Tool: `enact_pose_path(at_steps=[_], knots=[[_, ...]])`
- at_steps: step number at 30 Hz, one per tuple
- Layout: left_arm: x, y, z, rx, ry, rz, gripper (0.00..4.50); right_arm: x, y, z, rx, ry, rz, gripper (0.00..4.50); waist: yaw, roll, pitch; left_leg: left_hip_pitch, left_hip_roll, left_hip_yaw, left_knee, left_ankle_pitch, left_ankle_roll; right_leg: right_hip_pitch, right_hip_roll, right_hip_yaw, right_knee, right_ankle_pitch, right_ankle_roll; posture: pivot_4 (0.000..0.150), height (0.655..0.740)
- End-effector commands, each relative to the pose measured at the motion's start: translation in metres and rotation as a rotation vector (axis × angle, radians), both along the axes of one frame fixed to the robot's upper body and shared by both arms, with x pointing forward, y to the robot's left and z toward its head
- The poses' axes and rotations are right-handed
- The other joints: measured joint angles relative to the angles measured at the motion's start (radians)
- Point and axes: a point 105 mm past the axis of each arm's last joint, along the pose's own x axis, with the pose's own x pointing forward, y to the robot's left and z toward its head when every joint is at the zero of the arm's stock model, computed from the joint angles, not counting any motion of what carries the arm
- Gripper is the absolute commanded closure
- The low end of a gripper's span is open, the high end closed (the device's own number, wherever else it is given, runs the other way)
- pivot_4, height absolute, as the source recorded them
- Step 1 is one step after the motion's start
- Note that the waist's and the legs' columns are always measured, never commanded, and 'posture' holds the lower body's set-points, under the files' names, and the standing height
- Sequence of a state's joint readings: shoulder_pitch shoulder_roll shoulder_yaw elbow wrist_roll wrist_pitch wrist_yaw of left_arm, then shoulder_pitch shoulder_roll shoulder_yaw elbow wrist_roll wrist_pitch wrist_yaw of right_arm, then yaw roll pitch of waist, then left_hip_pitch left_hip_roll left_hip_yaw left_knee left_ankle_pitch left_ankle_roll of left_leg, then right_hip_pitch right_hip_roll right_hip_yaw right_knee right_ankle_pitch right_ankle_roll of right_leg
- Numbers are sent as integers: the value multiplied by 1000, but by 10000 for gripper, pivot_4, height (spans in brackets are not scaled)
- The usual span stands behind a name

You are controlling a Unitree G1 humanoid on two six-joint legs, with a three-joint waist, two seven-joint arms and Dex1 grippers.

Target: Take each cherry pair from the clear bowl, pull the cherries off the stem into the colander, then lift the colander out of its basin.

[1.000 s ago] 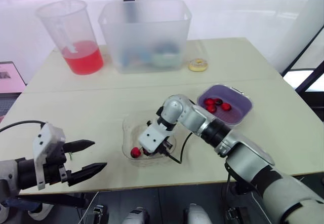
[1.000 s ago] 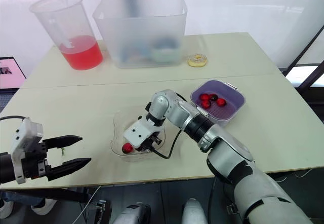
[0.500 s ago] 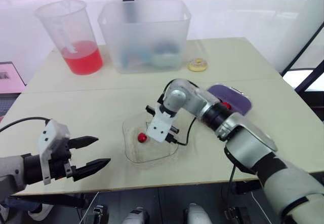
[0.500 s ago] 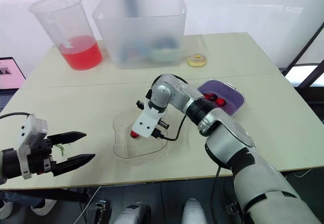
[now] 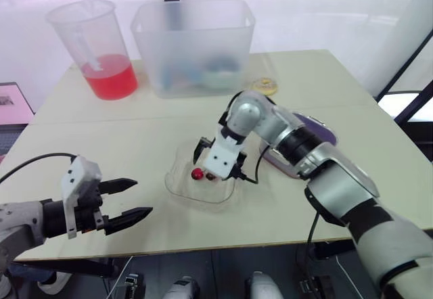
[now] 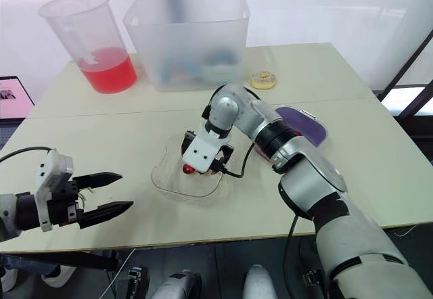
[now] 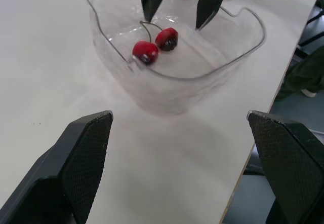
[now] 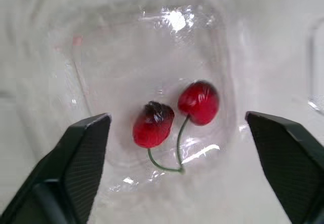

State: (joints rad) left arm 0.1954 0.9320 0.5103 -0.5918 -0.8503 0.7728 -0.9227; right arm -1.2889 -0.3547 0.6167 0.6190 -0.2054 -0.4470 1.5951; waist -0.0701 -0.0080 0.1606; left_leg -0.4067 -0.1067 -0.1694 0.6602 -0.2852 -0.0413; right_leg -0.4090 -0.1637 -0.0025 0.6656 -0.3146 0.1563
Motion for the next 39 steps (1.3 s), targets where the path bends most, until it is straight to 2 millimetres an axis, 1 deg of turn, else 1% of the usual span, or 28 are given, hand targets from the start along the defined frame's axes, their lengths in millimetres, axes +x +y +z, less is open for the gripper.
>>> enact_pose_path(at_steps=[1,3,5,7,9,10,13,15,20,27,30,37,39], knots=[[3,-2,4,12,-26,-29,0,-7,4,24,127,93,-158,174,1,0,0,0,0,0,0,0,0,0,0,0,0,0,0,1500,7400],[5,-2,4,12,-28,-36,0,-11,1,25,166,182,-278,174,1,0,0,0,0,0,0,0,0,0,0,0,0,0,0,1500,7400],[7,-2,4,13,-30,-42,0,-13,-1,26,199,226,-374,174,2,0,0,0,0,0,0,0,0,0,0,0,0,0,0,1500,7400],[9,-3,3,16,-31,-52,0,-13,-1,29,290,317,-561,174,3,0,0,0,0,0,0,0,0,0,-1,0,0,0,0,1500,7400],[13,-2,3,15,-36,-59,0,-16,-4,27,316,487,-836,174,3,0,0,-1,0,0,0,0,0,0,-1,0,0,0,0,1500,7400],[14,-2,4,15,-39,-61,0,-19,-5,26,324,543,-928,174,3,0,0,-1,0,0,0,0,0,-1,-1,0,0,0,0,1500,7400],[17,-3,3,16,-47,-69,0,-18,-3,18,373,584,-1104,174,3,0,0,-1,-1,0,0,0,0,0,-2,0,0,0,0,1500,7400],[18,-3,2,19,-49,-75,0,-14,-2,12,390,596,-1187,174,3,0,0,-1,-1,0,0,0,0,-1,-2,0,0,0,0,1500,7400],[19,-4,2,21,-53,-80,0,-12,-1,-1,377,600,-1255,174,5,0,0,-1,-1,1,0,0,0,-1,-2,1,0,0,0,1500,7400],[17,-6,0,17,-59,-76,0,-13,0,-24,299,556,-1246,174,1,0,0,-1,-1,1,0,0,0,-1,-2,1,0,0,0,1500,7400],[12,-10,3,-26,-65,-87,0,-14,-2,-36,244,508,-1224,174,1,0,0,-1,-1,1,0,0,0,-1,-2,1,0,0,0,1500,7400],[8,-9,3,-28,-68,-63,0,-7,-4,-47,224,415,-1195,174,1,0,0,-1,-1,1,0,0,0,-1,-2,0,0,0,0,1500,7400],[8,-8,2,-24,-65,-57,0,-6,-3,-47,224,399,-1178,5854,2,0,0,-1,-1,1,0,0,0,-1,-2,0,0,0,0,1500,7400]])
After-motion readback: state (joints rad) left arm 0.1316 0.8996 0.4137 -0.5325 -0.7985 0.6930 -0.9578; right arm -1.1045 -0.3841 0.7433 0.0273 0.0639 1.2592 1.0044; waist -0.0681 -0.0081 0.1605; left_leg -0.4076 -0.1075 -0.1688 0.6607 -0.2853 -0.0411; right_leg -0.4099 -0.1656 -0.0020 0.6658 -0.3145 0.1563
